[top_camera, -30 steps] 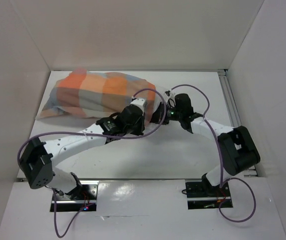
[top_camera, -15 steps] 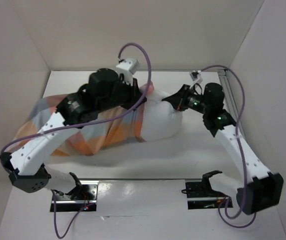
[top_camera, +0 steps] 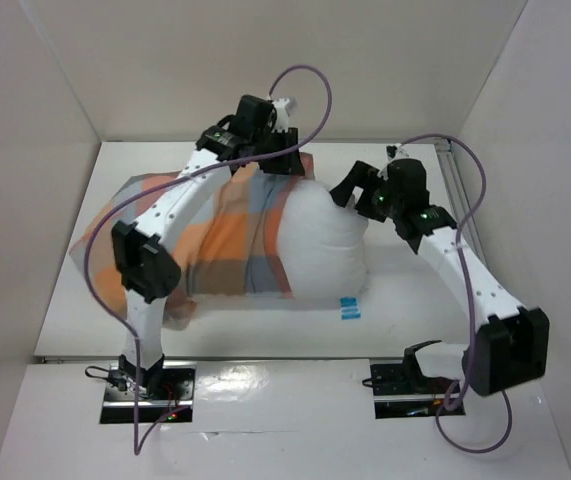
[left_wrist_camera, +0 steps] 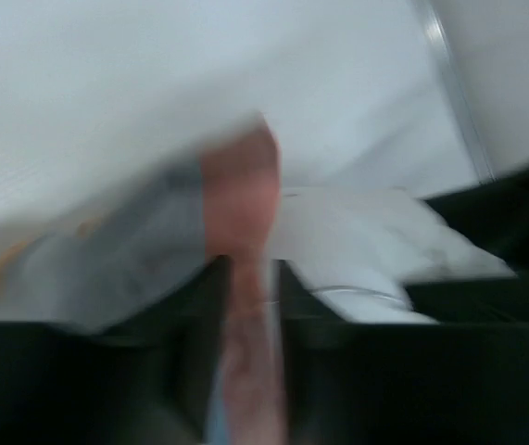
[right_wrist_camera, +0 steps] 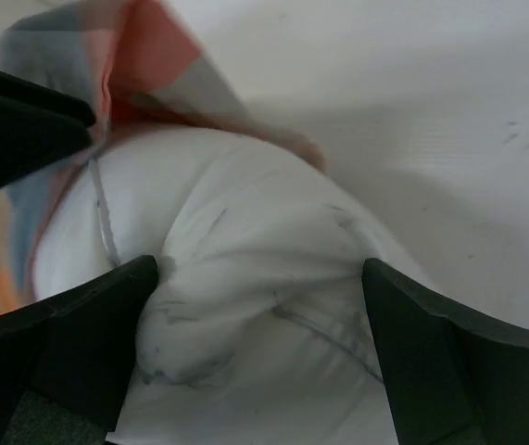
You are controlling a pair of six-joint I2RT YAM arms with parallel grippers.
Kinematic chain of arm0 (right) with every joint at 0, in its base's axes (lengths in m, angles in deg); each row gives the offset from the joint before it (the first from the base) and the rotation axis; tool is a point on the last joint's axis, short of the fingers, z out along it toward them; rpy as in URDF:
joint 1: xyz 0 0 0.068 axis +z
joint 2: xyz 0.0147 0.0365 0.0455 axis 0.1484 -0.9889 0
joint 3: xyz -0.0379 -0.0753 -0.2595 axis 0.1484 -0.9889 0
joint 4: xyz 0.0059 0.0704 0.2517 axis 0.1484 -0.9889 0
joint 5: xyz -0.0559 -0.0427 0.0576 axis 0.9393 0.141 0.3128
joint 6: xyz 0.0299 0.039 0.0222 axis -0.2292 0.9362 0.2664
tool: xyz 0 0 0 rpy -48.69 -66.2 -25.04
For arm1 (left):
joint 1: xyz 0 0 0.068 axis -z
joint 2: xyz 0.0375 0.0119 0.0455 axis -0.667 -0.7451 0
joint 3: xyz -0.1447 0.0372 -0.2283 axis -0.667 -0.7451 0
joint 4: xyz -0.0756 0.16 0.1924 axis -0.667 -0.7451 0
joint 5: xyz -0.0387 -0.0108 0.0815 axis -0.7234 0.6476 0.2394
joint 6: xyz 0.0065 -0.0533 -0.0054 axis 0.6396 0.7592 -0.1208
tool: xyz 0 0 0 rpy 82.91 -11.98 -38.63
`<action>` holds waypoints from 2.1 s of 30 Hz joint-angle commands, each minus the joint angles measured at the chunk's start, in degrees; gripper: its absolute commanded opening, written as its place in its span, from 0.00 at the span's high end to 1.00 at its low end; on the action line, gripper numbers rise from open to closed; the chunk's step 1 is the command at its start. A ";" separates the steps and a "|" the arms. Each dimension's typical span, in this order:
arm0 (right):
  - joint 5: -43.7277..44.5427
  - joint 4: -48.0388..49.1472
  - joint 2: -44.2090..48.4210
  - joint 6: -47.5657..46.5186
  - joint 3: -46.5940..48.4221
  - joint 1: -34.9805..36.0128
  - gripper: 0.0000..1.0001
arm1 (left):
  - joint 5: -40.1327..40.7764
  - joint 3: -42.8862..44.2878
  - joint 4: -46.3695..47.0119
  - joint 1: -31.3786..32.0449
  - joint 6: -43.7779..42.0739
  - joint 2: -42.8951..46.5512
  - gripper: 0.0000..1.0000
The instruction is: Put the pillow into the pillowcase
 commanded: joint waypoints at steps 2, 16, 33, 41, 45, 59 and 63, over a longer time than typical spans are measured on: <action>11.53 -1.02 -5.67 -4.97 8.58 0.25 0.00 | -3.40 7.28 6.50 -4.34 1.74 -3.89 0.40; 21.17 -9.04 -1.83 -10.09 5.82 -6.61 0.00 | 21.55 -13.53 1.67 4.07 -2.57 15.61 0.36; -4.98 -2.88 1.95 -7.80 -13.54 -7.14 0.00 | 44.23 -16.54 -8.88 14.81 4.47 7.72 0.42; 3.45 -11.75 3.88 -10.35 -10.11 -7.14 0.00 | 41.68 -17.85 -11.86 15.95 6.22 6.57 0.66; 13.30 -16.85 7.31 -11.49 -8.44 -7.14 0.00 | 41.78 -17.85 -11.86 16.57 7.36 8.58 0.58; -4.77 -8.97 8.11 -9.92 -16.25 -7.14 0.00 | 40.19 -22.07 -11.16 17.18 8.25 10.18 0.54; -14.97 -5.53 3.55 -10.36 -18.19 -7.14 0.00 | 36.51 -21.37 -11.69 15.86 7.63 9.64 0.89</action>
